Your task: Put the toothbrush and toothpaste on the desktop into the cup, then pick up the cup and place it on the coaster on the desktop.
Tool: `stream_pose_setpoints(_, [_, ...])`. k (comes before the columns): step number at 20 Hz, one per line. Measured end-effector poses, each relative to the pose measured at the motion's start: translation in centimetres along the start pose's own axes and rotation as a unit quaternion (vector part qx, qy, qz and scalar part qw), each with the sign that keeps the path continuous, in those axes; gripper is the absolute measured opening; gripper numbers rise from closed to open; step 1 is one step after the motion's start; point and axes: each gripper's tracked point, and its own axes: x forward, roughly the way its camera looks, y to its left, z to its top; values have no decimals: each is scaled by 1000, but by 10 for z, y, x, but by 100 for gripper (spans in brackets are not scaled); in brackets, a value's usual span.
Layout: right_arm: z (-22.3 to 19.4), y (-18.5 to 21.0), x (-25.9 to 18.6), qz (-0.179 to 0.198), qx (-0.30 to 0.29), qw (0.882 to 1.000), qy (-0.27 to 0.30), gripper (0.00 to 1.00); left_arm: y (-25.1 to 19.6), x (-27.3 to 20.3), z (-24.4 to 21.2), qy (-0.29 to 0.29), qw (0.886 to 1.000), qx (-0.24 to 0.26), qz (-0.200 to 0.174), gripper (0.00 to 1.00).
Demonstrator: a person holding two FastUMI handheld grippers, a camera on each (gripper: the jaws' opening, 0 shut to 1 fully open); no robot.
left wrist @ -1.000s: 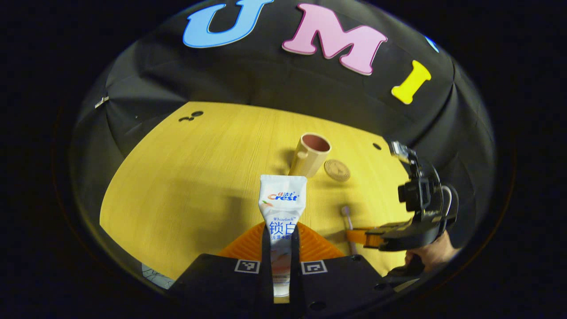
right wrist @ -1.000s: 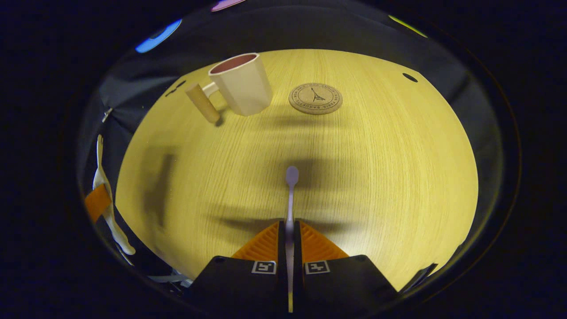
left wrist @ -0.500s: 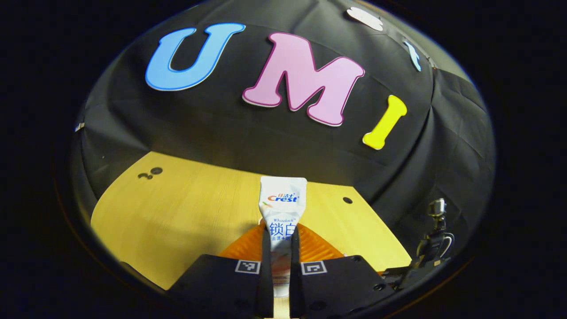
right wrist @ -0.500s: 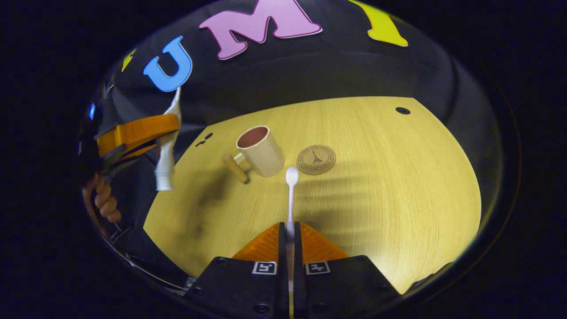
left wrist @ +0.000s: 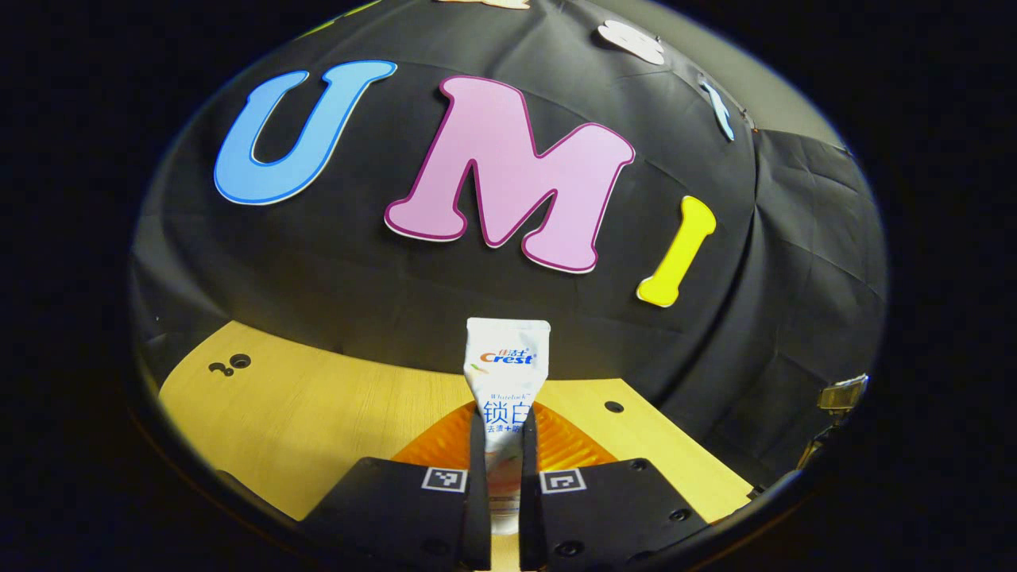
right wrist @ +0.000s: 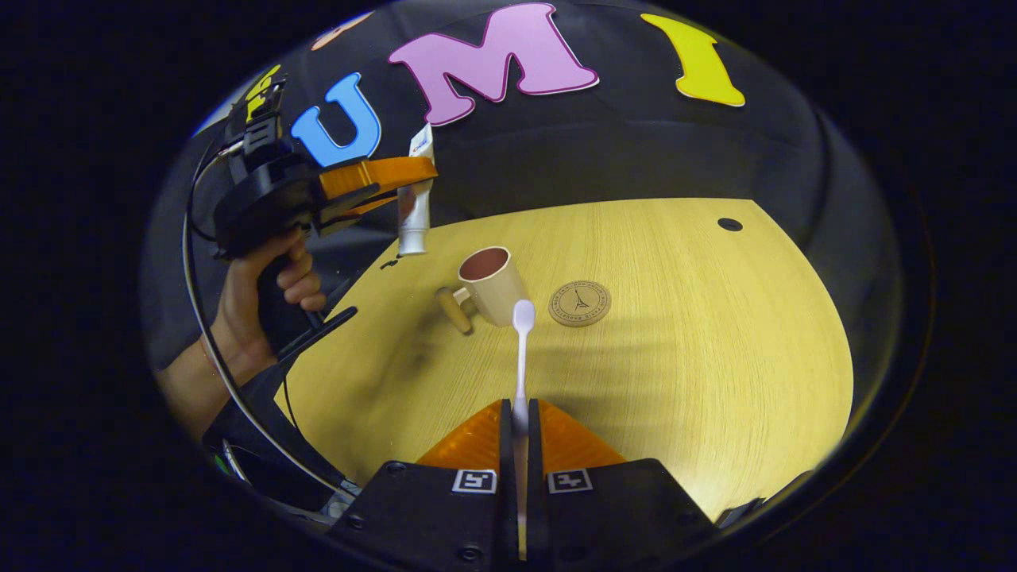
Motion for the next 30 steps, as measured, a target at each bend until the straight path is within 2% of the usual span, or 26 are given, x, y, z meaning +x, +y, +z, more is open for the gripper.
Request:
stream_pose_setpoints(8, [-5, -22, -10, -9, 11, 1000, -5, 8, 19, 52, -31, 12, 1000, -3, 24, 19])
stream_pose_setpoints(15, [-5, -45, -16, -12, 24, 1000, -5, 8, 31, 67, -78, 56, 997, 34, 45, 20])
stream_pose_setpoints(25, [-3, -49, -15, -2, 21, 1000, -5, 8, 29, 49, -108, 92, 994, 35, 51, 31])
stream_pose_setpoints(26, [-4, -47, -16, 2, 20, 1000, -4, 8, 30, 45, -112, 97, 993, 34, 55, 43])
stream_pose_setpoints(28, [-3, -42, -16, 9, 20, 1000, -5, 8, 31, 39, -116, 102, 993, 30, 58, 49])
stream_pose_setpoints(29, [-1, -38, -16, 13, 20, 1000, -6, 8, 31, 38, -115, 98, 993, 32, 59, 41])
stream_pose_setpoints(30, [0, -34, -15, 17, 21, 1000, -7, 8, 30, 34, -112, 96, 993, 35, 59, 47])
